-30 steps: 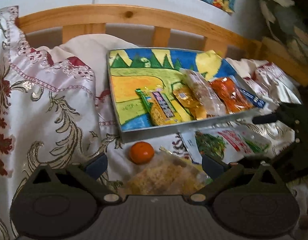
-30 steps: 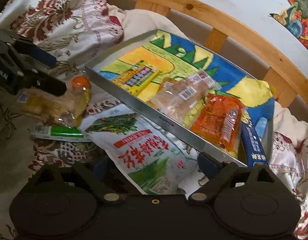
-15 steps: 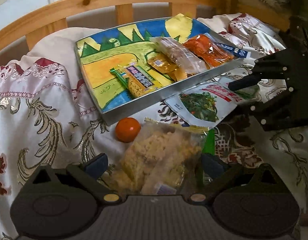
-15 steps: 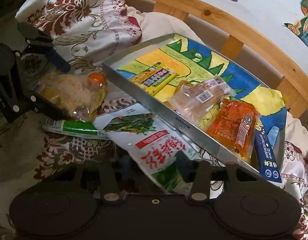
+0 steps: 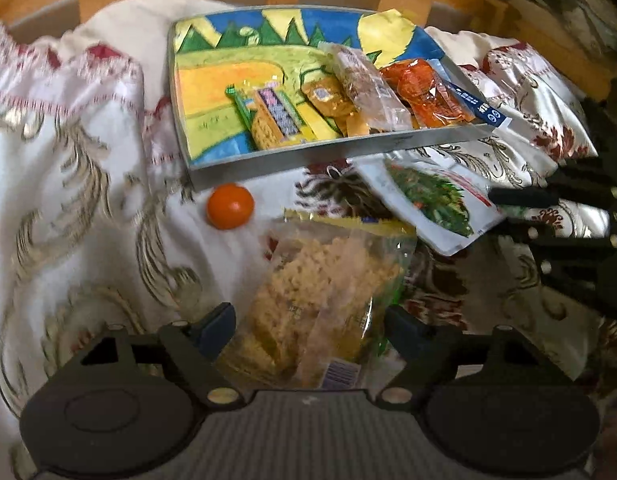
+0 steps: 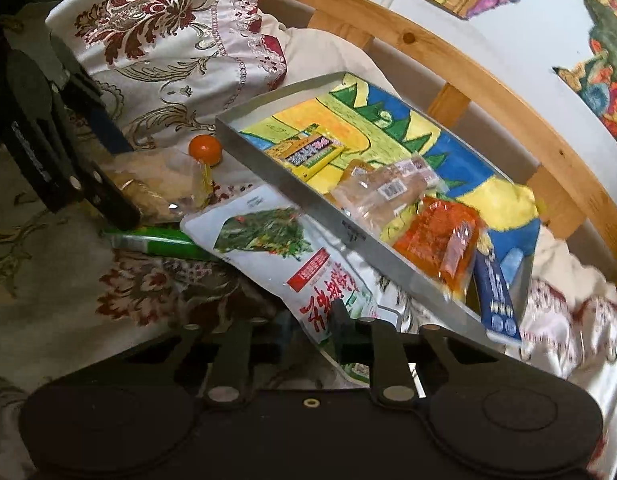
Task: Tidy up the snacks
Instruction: 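Close the left tool on the cracker bag while the right tool grasps the seaweed packet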
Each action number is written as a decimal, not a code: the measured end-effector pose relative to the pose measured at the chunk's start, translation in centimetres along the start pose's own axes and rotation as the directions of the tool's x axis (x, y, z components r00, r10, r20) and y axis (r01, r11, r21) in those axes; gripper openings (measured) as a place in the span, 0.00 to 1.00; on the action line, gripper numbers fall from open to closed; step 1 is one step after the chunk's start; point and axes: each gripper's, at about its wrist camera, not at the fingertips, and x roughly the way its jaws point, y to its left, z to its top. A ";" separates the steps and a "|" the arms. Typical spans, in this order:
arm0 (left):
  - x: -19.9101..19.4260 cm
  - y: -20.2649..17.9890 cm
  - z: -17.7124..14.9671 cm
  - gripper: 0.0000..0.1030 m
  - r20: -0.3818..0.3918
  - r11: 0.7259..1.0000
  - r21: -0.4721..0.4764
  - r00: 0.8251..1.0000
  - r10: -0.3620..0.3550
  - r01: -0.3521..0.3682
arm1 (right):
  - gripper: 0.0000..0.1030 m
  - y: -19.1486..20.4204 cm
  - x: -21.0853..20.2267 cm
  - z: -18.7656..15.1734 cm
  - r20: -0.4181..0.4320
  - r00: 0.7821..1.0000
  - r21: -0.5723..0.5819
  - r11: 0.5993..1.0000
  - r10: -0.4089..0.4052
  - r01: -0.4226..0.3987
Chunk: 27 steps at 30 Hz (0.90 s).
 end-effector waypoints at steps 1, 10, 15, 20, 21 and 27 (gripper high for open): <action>-0.1 -0.2 -0.2 0.82 -0.006 1.000 -0.019 1.000 0.005 -0.005 | 0.21 0.1 -0.3 -0.1 -0.009 1.000 0.018 1.000 0.007 -0.007; -1.2 -2.2 -1.7 0.81 -0.056 0.990 -0.134 0.998 0.042 -0.049 | 0.26 1.9 -3.4 -0.3 -0.037 0.988 0.165 0.976 0.150 -0.141; -1.5 -2.5 -2.7 0.83 -0.031 0.989 -0.141 0.999 0.034 -0.038 | 0.59 2.0 -4.5 -0.4 -0.017 0.971 0.116 0.965 0.237 -0.233; -1.4 -3.0 -2.5 0.88 -0.010 0.994 -0.096 0.999 0.044 -0.044 | 0.94 0.4 -4.9 -0.1 0.019 0.957 -0.008 0.957 0.289 -0.289; -1.3 -3.1 -2.5 0.88 -0.010 0.995 -0.083 0.999 0.049 -0.050 | 0.95 -0.1 -4.6 0.1 0.020 0.951 -0.018 0.951 0.308 -0.308; -0.9 -3.1 -2.5 0.92 -0.013 0.998 -0.044 0.999 0.044 -0.045 | 0.96 -1.6 -1.0 0.7 -0.038 0.924 -0.115 0.917 0.381 -0.383</action>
